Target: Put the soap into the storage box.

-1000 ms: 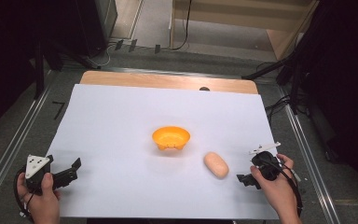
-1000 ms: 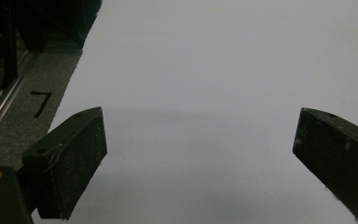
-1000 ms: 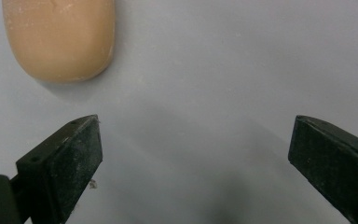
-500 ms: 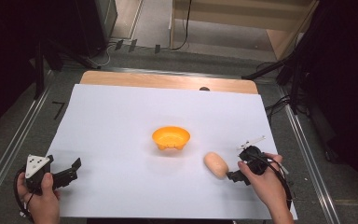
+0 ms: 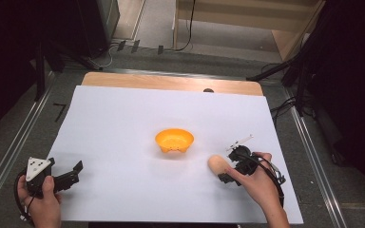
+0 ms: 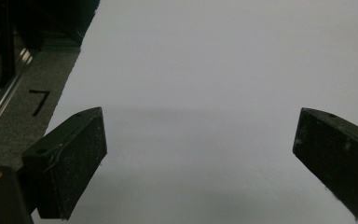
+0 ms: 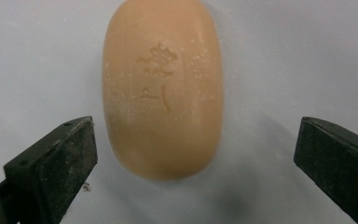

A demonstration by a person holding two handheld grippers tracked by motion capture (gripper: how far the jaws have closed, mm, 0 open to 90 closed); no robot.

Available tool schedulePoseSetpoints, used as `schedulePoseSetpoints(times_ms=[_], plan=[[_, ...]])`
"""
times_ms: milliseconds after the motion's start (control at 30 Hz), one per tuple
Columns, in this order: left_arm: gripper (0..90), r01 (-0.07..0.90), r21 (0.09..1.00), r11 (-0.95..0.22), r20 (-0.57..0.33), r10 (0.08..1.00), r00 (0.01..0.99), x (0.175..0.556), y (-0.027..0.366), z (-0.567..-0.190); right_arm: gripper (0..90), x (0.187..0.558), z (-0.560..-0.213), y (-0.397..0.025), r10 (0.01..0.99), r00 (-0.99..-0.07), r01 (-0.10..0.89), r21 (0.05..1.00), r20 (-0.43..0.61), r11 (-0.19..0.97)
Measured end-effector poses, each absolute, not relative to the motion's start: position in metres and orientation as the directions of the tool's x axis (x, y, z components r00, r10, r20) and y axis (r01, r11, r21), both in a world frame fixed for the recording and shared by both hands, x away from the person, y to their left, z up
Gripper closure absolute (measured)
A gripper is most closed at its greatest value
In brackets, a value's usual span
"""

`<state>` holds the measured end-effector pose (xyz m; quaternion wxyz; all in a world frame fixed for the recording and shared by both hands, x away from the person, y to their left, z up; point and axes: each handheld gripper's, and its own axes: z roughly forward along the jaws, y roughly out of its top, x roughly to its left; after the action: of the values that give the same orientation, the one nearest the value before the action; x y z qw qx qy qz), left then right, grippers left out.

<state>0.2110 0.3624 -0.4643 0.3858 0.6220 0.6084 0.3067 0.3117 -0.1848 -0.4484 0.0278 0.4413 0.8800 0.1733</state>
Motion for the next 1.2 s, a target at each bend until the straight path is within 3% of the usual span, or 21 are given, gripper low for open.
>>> schedulePoseSetpoints(times_ms=[333,433,500,1067,1200], plan=[[3.3,0.521,0.853,0.038,-0.088,0.994,0.072,0.211,0.362,-0.464,0.5,0.318,-0.454,-0.168,0.800,-0.595,0.779,0.304,0.080,0.549],[3.3,0.522,0.852,0.038,-0.088,0.994,0.072,0.211,0.362,-0.464,4.2,0.318,-0.454,-0.166,0.801,-0.594,0.779,0.304,0.073,0.549],[3.3,0.523,0.852,0.038,-0.088,0.994,0.072,0.211,0.362,-0.464,11.5,0.319,-0.454,-0.163,0.803,-0.592,0.778,0.309,0.068,0.547],[3.3,0.522,0.852,0.038,-0.089,0.993,0.073,0.211,0.362,-0.464,21.8,0.321,-0.454,-0.154,0.796,-0.604,0.769,0.290,0.037,0.570],[3.3,0.524,0.851,0.037,-0.089,0.993,0.074,0.211,0.363,-0.464,31.6,0.322,-0.452,-0.154,0.786,-0.617,0.757,0.299,0.036,0.580]])
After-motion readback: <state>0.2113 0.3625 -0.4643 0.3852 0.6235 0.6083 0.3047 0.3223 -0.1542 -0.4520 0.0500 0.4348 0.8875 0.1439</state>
